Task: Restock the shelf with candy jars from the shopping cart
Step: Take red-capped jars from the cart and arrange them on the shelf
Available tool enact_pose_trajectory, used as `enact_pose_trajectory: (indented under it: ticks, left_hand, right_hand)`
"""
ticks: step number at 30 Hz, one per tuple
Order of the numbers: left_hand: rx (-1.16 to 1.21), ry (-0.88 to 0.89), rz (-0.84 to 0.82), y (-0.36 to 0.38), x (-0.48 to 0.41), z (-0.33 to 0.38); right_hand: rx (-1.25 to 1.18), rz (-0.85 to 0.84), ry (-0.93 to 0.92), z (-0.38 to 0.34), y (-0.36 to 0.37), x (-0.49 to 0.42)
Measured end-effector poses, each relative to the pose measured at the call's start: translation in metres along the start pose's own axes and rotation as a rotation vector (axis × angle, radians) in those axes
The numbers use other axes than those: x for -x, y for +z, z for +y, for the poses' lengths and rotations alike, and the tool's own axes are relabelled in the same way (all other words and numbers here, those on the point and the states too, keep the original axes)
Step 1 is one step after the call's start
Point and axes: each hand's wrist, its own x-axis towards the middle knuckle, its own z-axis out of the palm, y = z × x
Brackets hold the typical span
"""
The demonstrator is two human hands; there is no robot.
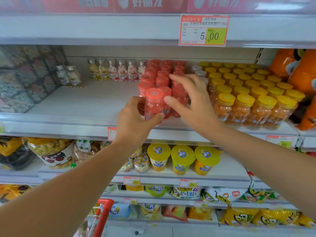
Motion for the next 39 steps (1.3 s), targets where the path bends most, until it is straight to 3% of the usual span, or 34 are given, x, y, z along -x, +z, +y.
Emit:
enact_pose_trajectory:
  ticks: [4, 29, 34, 39]
  left_hand:
    - [0.013, 0.022, -0.026, -0.002, -0.001, 0.001]
    - [-0.219, -0.052, -0.129, -0.02, -0.005, -0.011]
    - [-0.291, -0.068, -0.162, -0.02, -0.006, -0.001]
    - [-0.304, -0.042, -0.165, -0.012, -0.011, 0.0]
  right_hand:
    - [0.072, -0.14, -0.053, -0.013, 0.009, -0.006]
    - [0.266, 0.013, 0.045, -0.01, 0.039, -0.011]
    - [0.348, -0.065, 0.1, 0.002, 0.023, 0.004]
    - [0.213, -0.065, 0.17, 0.013, 0.025, 0.007]
